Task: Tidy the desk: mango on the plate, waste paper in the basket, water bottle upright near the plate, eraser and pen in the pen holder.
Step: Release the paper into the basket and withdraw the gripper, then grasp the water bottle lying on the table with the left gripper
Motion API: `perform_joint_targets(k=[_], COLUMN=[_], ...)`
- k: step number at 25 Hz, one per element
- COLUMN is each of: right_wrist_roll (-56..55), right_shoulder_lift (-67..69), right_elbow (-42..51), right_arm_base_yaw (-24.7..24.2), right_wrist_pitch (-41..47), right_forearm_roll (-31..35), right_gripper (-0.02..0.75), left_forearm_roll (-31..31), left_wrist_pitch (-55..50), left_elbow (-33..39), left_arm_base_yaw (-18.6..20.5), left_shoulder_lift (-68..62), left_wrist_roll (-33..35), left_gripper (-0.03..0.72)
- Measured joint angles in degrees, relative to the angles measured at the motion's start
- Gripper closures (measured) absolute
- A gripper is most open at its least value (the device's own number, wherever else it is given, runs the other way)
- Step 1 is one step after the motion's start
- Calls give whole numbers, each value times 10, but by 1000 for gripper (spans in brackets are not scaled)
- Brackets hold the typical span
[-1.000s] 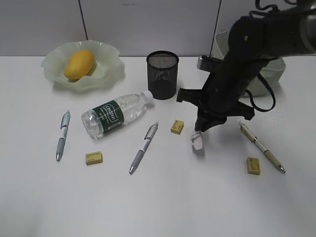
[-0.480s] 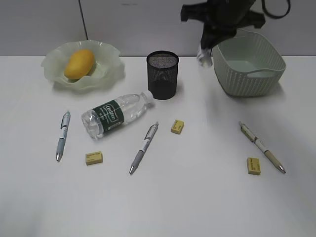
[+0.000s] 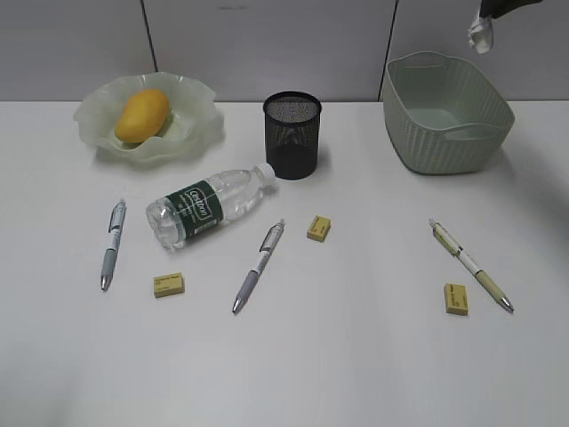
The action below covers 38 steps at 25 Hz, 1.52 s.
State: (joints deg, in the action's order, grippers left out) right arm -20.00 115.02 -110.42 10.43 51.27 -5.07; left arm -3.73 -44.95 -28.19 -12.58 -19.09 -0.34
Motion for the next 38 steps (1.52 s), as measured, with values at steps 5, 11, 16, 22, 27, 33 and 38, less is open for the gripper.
perform_joint_targets(k=[5,11,16,22,27,33,38], right_wrist_roll=[0,1,1,1,23,67,99], right_shoulder_lift=[36,103,144,144,108,32,-22], right_elbow=[-2,-2,-2,-2,-2,-2,-2], right_arm_base_yaw=[-20,-20,-20,-20,-20,-20,-20], right_wrist_pitch=[-58,-97,-108,-109,-77,-1,98], right_forearm_roll=[0,0,2,9,12,15,22], right_gripper=[668,664,463,136,155,165,165], left_forearm_roll=[0,0,0,0,0,0,0], left_wrist_pitch=[0,0,0,0,0,0,0], left_elbow=[0,0,0,0,0,0,0], left_arm_base_yaw=[0,0,0,0,0,0,0], left_shoulder_lift=[0,0,0,0,0,0,0], left_wrist_roll=[0,0,0,0,0,0,0], left_gripper=[207,208,208,209,210,218,231])
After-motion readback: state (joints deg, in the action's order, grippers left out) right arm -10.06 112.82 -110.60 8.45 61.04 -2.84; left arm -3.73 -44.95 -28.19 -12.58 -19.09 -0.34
